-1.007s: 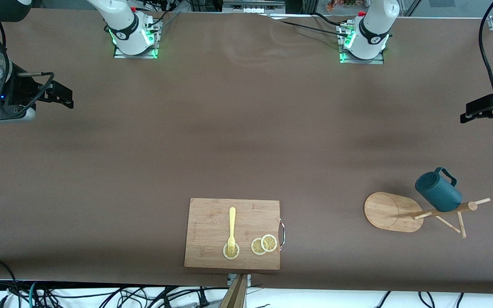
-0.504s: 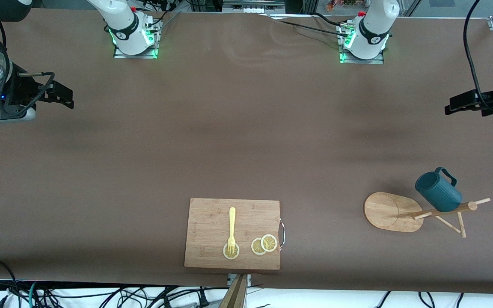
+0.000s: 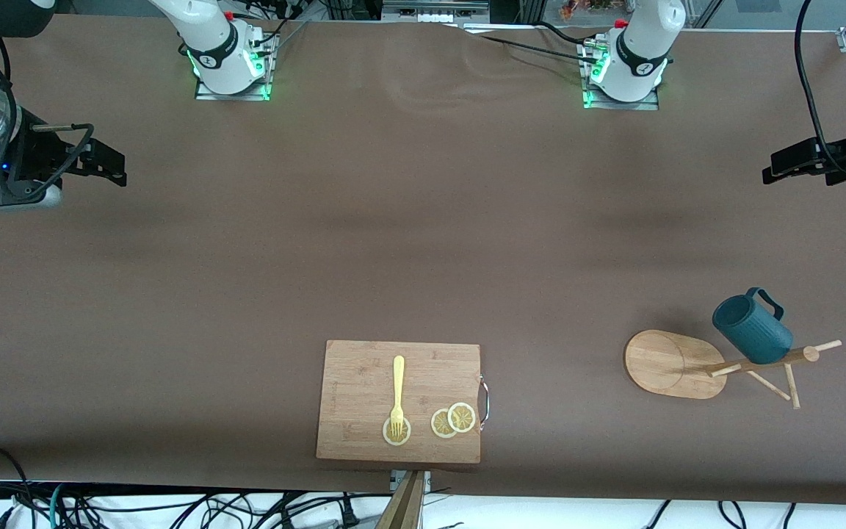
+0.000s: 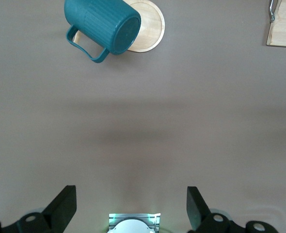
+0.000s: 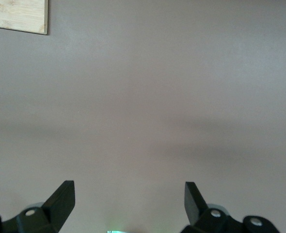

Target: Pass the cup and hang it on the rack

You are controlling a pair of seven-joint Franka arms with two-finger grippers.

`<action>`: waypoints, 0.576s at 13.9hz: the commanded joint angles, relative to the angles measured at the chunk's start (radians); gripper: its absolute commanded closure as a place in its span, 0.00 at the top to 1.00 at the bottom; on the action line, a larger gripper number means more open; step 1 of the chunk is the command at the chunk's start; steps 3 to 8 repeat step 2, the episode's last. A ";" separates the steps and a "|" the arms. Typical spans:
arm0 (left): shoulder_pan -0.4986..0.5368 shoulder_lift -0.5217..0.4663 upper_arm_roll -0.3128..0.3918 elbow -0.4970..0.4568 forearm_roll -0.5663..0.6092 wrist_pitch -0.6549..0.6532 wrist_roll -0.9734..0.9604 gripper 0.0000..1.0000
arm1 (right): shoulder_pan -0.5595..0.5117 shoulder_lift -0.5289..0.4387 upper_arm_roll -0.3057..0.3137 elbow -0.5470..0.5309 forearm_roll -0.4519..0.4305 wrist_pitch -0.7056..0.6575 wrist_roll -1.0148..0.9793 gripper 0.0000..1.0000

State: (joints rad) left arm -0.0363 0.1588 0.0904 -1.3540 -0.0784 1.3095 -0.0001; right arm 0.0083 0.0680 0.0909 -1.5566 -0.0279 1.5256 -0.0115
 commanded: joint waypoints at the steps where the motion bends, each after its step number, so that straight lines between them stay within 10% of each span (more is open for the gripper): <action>1: -0.001 -0.005 -0.003 -0.013 0.026 0.002 -0.006 1.00 | -0.010 -0.008 0.010 0.009 -0.004 -0.016 -0.001 1.00; 8: 0.001 -0.005 -0.003 -0.013 0.028 0.002 -0.008 1.00 | -0.010 -0.008 0.010 0.009 -0.004 -0.016 -0.001 1.00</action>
